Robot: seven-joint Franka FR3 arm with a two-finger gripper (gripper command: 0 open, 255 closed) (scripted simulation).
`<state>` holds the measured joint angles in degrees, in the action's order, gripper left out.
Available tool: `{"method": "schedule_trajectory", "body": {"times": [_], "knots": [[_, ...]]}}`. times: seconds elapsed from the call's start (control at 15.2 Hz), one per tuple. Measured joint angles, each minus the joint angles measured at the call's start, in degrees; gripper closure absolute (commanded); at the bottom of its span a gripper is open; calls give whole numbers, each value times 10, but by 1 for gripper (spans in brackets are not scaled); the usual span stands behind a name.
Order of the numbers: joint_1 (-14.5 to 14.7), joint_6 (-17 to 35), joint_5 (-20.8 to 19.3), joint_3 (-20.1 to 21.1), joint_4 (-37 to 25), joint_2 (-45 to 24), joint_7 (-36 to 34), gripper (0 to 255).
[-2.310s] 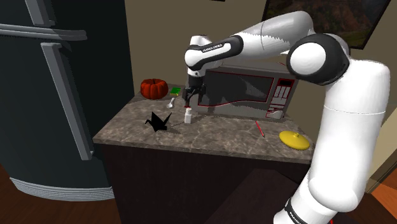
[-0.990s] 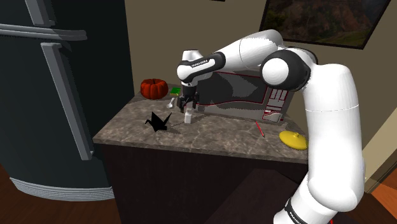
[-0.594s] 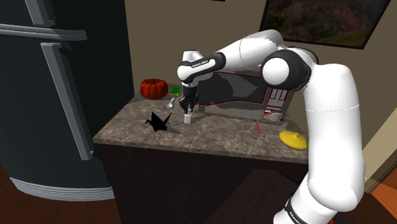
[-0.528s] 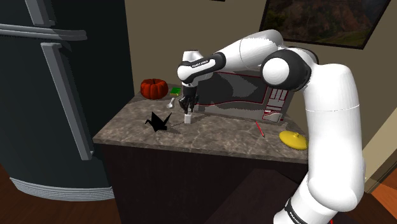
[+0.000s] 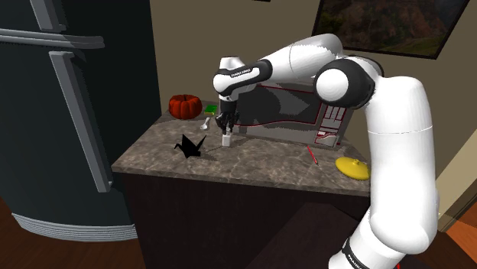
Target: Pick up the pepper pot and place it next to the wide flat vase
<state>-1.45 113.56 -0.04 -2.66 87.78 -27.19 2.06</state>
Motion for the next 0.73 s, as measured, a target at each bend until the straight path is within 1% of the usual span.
{"method": "schedule_trajectory", "body": {"times": [0.73], "knots": [[-1, -76, -1, 0, -59, 18, 1, 255]]}}
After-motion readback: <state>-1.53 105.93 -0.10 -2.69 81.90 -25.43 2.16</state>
